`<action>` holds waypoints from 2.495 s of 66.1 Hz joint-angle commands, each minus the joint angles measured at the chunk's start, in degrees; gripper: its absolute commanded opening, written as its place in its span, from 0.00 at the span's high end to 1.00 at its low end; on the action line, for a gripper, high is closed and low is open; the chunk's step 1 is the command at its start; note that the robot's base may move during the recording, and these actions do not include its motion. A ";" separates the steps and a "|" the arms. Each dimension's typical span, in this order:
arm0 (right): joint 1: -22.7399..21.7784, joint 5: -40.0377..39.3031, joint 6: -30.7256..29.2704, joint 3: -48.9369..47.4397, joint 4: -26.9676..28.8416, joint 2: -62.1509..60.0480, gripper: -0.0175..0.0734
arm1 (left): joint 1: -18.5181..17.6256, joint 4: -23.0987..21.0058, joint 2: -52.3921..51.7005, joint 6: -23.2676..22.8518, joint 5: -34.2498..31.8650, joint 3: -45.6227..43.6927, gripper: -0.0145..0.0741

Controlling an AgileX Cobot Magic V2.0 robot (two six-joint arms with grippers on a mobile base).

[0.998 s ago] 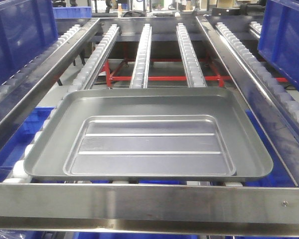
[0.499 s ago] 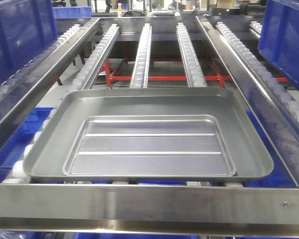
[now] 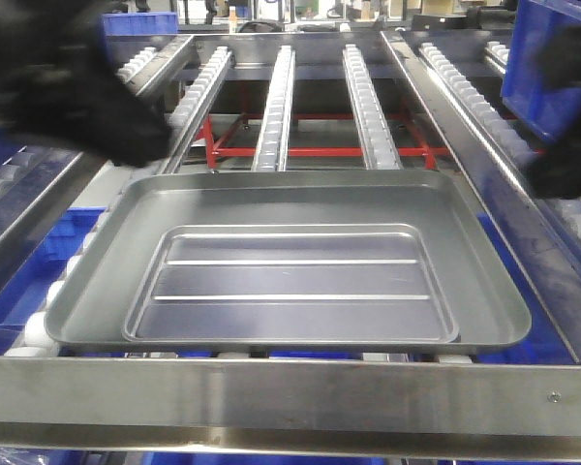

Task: Grab silver tray and place in blue box
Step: 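Lower both grippers toward the two short edges of the silver tray, then position both open grippers over the tray's short edges and descend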

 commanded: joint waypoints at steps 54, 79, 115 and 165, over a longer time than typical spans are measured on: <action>5.98 4.54 22.68 -20.14 -10.86 18.79 0.74 | -4.02 58.24 19.32 -56.99 29.85 -28.32 0.94; 13.29 12.57 57.88 -20.28 -47.05 19.30 0.74 | -4.15 55.92 19.48 -60.39 29.07 -28.77 0.94; 9.51 17.70 42.83 -27.88 -28.47 26.37 0.74 | -4.02 59.30 22.72 -60.18 27.26 -28.33 0.94; 7.36 16.06 38.88 -27.52 -28.41 29.53 0.74 | 1.15 51.46 22.72 -53.71 20.75 -22.61 0.94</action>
